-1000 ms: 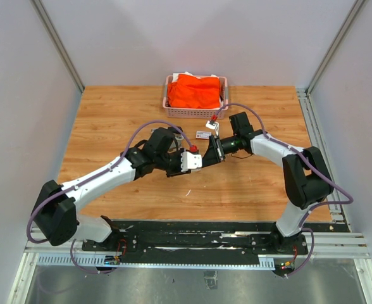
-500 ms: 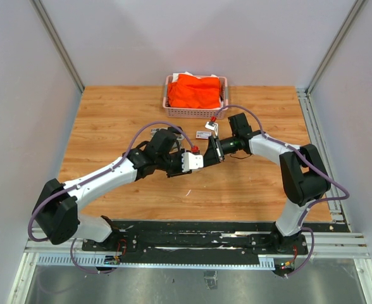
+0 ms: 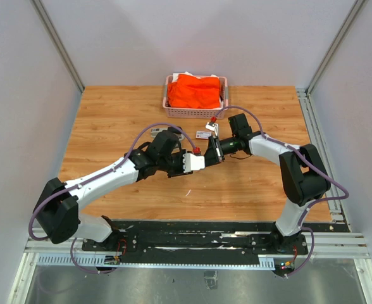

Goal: Unload the staples from the stapler
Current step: Unload the staple at the center of the board.

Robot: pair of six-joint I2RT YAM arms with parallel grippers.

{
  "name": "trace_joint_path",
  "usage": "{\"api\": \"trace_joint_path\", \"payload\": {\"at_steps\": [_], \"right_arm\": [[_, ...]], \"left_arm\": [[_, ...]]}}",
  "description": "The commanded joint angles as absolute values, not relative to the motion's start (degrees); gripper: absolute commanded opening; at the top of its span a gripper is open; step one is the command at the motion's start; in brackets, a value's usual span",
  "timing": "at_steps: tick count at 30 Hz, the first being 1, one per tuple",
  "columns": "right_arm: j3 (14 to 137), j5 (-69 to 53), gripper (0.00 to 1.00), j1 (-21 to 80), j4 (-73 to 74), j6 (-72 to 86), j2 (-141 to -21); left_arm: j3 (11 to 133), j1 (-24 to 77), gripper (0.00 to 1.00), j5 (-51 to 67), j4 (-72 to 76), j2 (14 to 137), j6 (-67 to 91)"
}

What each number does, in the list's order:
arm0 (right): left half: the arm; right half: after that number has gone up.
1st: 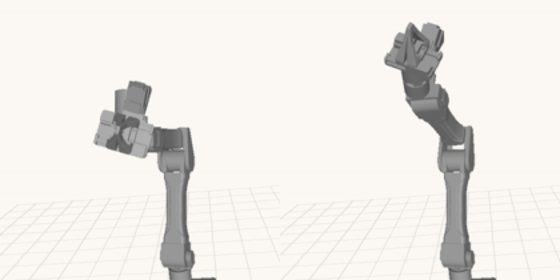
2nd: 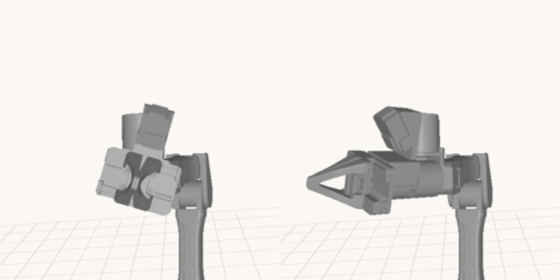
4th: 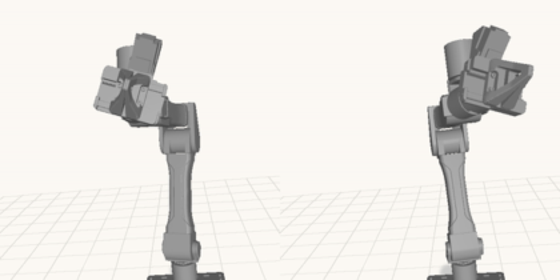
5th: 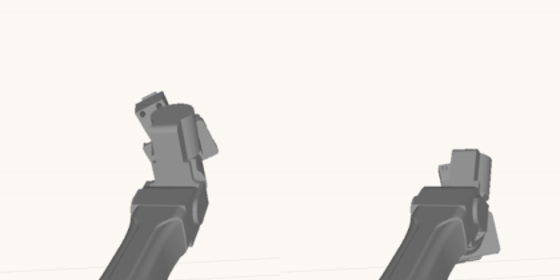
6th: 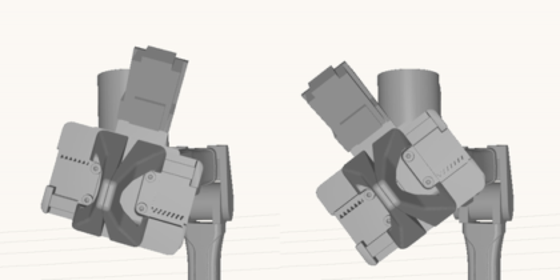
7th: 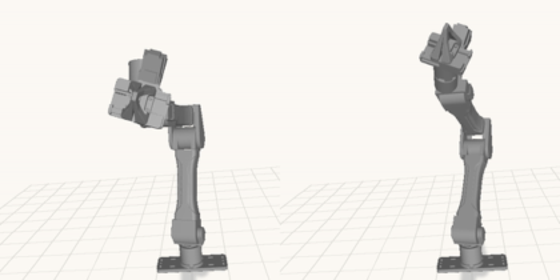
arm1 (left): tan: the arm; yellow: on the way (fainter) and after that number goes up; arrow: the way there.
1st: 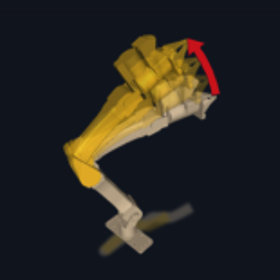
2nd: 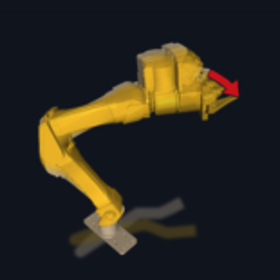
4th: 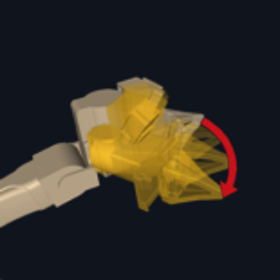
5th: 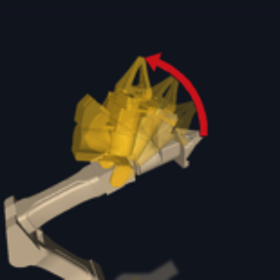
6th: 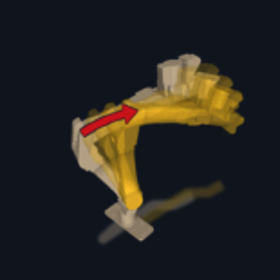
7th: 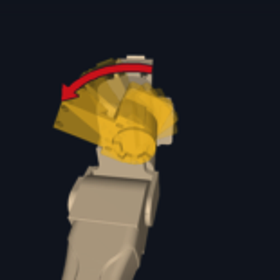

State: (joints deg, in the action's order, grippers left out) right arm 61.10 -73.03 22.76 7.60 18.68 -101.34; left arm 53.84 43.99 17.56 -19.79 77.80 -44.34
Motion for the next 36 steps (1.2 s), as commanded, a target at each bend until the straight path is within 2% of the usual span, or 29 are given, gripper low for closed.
{"api": "trace_joint_path", "payload": {"at_steps": [1,3,6,8,11,15,21,24,31,36], "right_arm": [[60.8,-73.0,0.00,24.2,6.6,19.1,-101.7],[61.0,-72.7,0.00,24.2,6.8,18.8,-101.5],[61.3,-71.6,0.00,24.1,7.9,17.9,-101.2],[61.1,-70.9,0.00,23.9,8.2,17.7,-100.9],[61.0,-69.6,0.00,23.4,8.5,17.7,-100.7],[60.7,-67.2,0.00,22.7,9.1,17.7,-100.8],[60.8,-66.1,0.00,22.3,9.7,17.4,-101.2],[61.0,-65.7,0.00,22.3,10.2,17.0,-101.2],[60.8,-65.1,0.00,21.7,10.3,16.9,-101.2],[60.8,-65.1,0.00,21.5,10.4,16.9,-101.4]], "left_arm": [[53.7,45.2,0.05,18.4,-15.5,78.4,-43.7],[53.7,45.3,0.18,18.4,-15.5,78.4,-43.6],[53.9,45.3,0.46,18.6,-15.6,78.7,-43.5],[54.0,45.3,0.56,18.9,-15.7,78.8,-43.2],[54.6,45.4,0.68,19.6,-16.3,79.1,-42.9],[55.6,45.4,0.74,20.3,-16.8,79.5,-42.1],[58.3,46.3,0.75,19.0,-16.8,81.6,-39.8],[59.5,47.1,0.71,17.2,-16.7,83.2,-39.0],[60.4,48.4,0.49,15.5,-16.6,84.7,-38.8],[60.4,49.0,0.23,13.6,-15.9,85.3,-38.3]]}}
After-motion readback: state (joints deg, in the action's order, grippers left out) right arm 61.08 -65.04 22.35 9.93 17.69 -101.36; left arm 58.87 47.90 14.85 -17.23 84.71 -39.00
